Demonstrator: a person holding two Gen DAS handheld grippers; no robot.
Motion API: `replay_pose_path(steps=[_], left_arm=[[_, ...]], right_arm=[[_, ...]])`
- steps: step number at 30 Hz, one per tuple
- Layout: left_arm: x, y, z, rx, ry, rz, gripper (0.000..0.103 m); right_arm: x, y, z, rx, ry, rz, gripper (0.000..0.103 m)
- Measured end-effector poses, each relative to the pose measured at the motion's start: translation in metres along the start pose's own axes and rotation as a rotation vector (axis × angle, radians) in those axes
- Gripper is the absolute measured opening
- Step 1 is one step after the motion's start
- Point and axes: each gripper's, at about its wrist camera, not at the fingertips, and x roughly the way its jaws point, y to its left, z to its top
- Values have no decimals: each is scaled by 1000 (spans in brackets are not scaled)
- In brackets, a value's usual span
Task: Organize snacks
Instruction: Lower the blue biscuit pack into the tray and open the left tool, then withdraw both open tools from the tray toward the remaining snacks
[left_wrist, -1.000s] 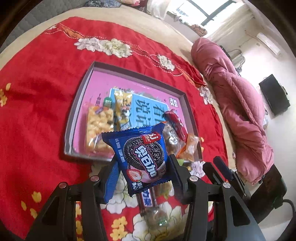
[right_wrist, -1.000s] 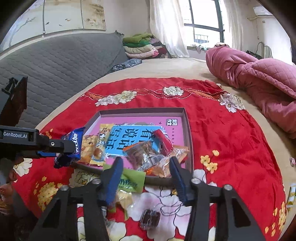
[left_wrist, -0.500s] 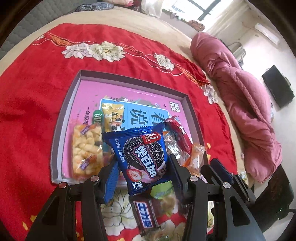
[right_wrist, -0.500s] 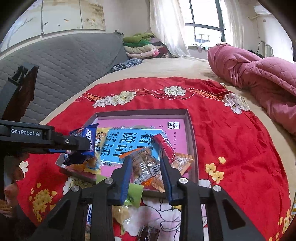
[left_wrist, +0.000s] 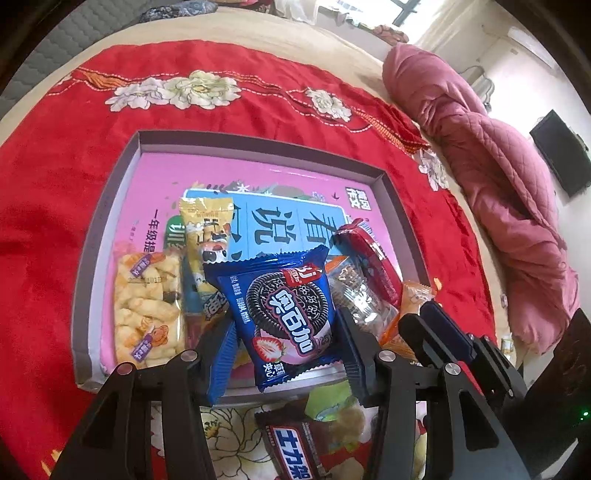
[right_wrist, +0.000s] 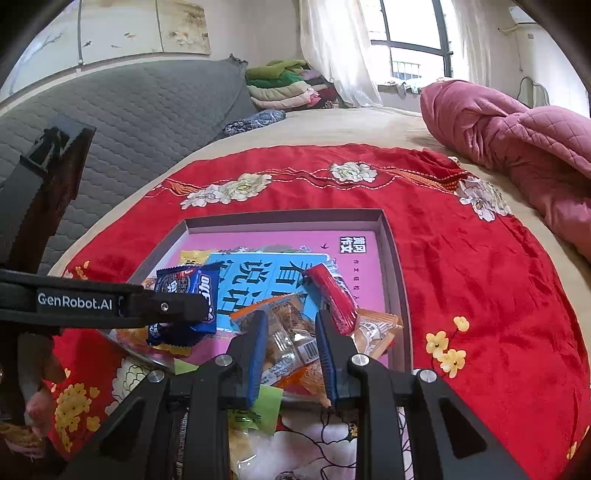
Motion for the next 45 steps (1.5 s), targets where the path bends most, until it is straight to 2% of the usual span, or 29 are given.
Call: replay_pose_path(steps=[6, 15, 19, 22, 29, 39, 45], left_arm=[[2, -1, 1, 3, -1, -5, 53], [4, -1, 0, 12, 10, 21, 54], [0, -1, -1, 15, 4, 23, 59], [-5, -1, -2, 24, -2, 23, 60], [-18, -3, -9, 36, -15, 32, 67], [-35, 2, -20, 32, -22, 42, 67], [-48, 6, -31, 27, -20, 43, 67]], right_arm=[[3, -6, -1, 18, 12, -12, 28], [2, -7, -2, 11, 10, -22, 43], [1, -6, -2, 11, 7, -23, 47], [-1, -6, -1, 13, 2, -20, 54], [-9, -6, -1, 16, -13, -21, 60], [-24, -7, -4, 19, -31, -26, 62], [-37, -10, -8, 32, -35, -27, 67]])
